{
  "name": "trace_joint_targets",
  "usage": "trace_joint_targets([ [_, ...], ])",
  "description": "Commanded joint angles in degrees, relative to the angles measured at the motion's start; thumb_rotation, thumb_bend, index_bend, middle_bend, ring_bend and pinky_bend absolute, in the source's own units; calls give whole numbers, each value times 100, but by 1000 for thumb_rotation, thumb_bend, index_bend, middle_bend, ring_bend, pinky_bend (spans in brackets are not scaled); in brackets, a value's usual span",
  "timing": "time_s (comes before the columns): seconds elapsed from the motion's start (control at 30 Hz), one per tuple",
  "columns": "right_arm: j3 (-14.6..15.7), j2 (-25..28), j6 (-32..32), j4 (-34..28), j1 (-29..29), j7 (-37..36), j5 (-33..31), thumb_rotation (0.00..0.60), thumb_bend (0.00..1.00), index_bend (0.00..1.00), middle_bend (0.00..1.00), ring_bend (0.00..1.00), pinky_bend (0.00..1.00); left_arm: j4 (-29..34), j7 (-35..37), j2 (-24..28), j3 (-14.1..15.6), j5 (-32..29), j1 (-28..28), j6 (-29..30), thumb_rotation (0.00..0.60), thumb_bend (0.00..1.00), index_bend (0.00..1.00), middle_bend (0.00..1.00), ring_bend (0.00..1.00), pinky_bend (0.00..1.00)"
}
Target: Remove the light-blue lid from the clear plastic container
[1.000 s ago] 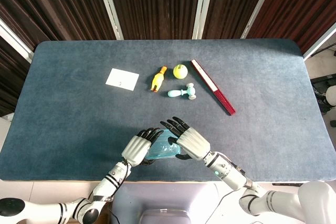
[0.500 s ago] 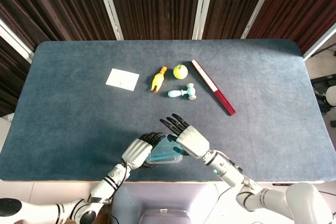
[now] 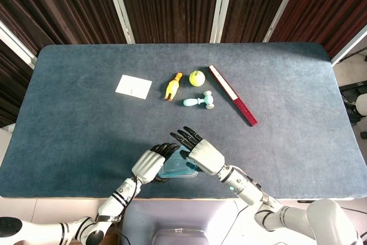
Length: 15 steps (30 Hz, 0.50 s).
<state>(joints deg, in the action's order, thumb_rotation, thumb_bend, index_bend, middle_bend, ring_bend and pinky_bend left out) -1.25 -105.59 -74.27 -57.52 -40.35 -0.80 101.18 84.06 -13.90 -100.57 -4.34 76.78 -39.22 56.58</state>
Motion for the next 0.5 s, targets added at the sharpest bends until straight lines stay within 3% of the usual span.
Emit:
trace_joint_targets([
  [0.03, 20, 15, 28, -55, -10, 23, -11, 600, 692, 720, 144, 0, 0, -9, 20, -9, -8, 25, 5, 26, 600, 322, 0, 752, 576, 686],
  [0.5, -15, 39, -73, -126, 27, 125, -80, 600, 994, 786, 184, 0, 0, 9, 52, 16, 9, 76, 42, 76, 600, 321, 0, 747, 571, 675],
])
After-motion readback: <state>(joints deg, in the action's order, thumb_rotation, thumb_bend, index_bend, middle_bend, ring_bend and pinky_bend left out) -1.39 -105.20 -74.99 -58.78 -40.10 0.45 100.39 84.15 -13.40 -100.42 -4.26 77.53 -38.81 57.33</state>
